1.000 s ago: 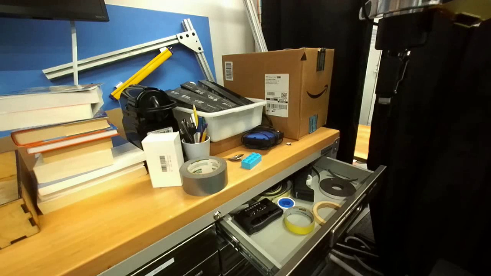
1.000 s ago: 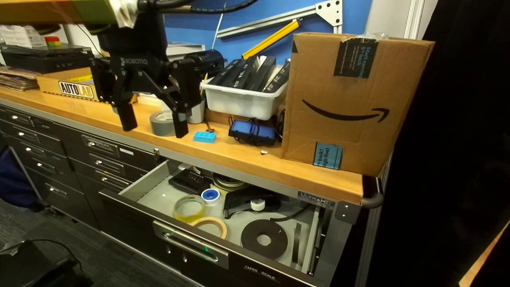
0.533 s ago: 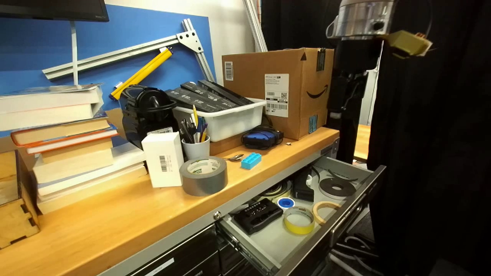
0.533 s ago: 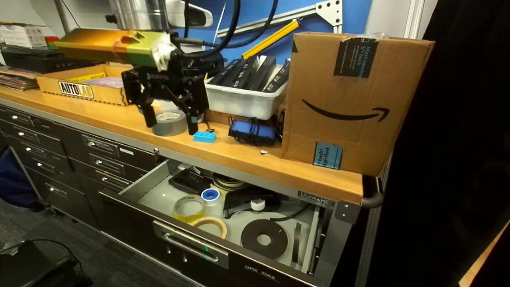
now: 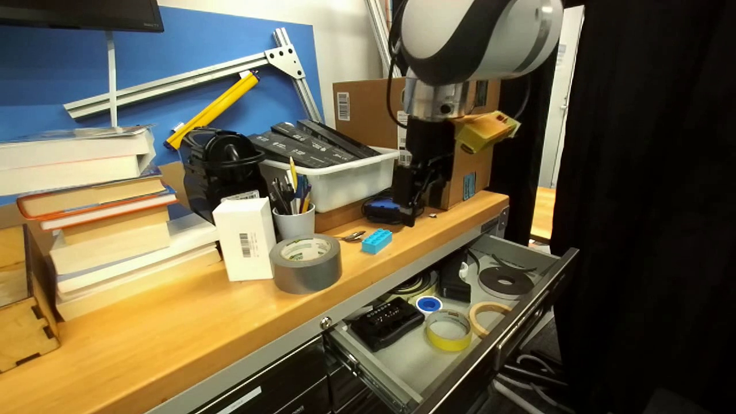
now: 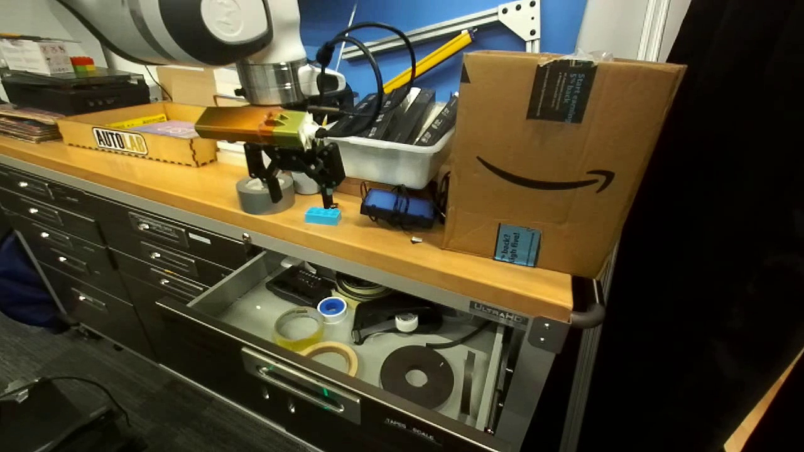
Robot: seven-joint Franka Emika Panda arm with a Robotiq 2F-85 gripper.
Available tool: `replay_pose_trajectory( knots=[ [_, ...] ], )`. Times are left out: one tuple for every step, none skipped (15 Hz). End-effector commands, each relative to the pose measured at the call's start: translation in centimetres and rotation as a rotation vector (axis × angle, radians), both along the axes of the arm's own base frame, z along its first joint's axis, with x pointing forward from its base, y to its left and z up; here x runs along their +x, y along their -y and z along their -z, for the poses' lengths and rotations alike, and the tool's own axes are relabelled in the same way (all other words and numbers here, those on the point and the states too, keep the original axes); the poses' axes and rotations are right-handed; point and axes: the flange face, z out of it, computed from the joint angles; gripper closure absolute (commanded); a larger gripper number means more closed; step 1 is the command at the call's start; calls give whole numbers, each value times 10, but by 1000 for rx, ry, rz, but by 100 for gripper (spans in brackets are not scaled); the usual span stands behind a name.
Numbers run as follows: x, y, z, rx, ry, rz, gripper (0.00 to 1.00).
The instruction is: Pick up the blue object from the counter and put it in the open drawer and close it
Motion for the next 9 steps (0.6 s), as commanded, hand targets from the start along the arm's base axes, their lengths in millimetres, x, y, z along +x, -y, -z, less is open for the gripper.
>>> replay_pose_trajectory(
  knots=[
    [43,-18,17,-16,33,-1,0],
    [51,-21,23,-18,41,0,0],
    [58,-24,30,-18,42,4,0],
    [63,-26,37,-20,43,4,0],
    [68,-27,44,-22,43,5,0],
    [72,-27,49,-21,39,9,0],
    [76,-26,55,-23,36,12,0],
    [78,-26,60,-21,30,14,0],
    [80,-26,65,-21,25,17,0]
  ],
)
